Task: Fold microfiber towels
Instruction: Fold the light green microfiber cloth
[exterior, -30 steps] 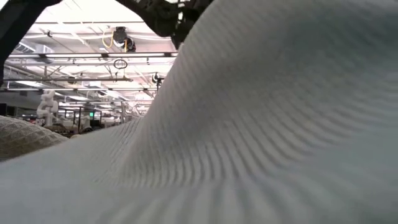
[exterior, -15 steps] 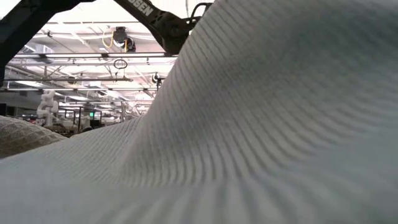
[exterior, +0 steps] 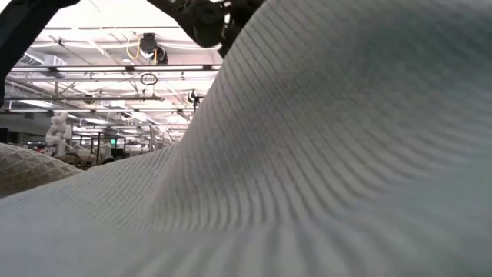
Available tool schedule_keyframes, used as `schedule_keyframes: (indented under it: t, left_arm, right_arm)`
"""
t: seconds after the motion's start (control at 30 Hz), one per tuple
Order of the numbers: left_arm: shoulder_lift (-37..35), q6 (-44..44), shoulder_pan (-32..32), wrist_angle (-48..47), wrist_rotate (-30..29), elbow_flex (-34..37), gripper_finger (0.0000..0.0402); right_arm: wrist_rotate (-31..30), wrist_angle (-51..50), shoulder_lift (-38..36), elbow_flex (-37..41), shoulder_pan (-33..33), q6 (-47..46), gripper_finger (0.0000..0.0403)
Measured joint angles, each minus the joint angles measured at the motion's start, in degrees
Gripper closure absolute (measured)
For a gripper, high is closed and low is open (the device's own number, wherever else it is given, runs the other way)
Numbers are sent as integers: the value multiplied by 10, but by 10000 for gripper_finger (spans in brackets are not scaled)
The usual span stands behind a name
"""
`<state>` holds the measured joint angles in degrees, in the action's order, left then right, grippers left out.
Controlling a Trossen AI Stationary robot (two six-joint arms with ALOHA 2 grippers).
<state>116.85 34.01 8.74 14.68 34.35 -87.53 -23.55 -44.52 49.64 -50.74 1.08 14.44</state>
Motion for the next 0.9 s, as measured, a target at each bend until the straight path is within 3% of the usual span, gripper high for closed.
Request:
schedule_keyframes:
  t: [0.17,0.4,0.57,0.73,0.9]
  left_arm:
    - [-57,6,-7,-56,-56,0,383]
    - [-153,-128,-44,-211,-270,0,244]
    - [-182,-189,-66,-202,-406,0,145]
    - [-170,-278,-86,-192,-549,-1,93]
    - [-151,-339,-94,-105,-576,0,81]
  right_arm:
    - [-38,65,-12,0,0,5,397]
    - [-55,121,-15,0,2,5,397]
    - [-53,134,-15,0,2,-7,397]
    - [-51,169,-13,0,1,2,397]
    - [-50,179,-11,0,1,-14,397]
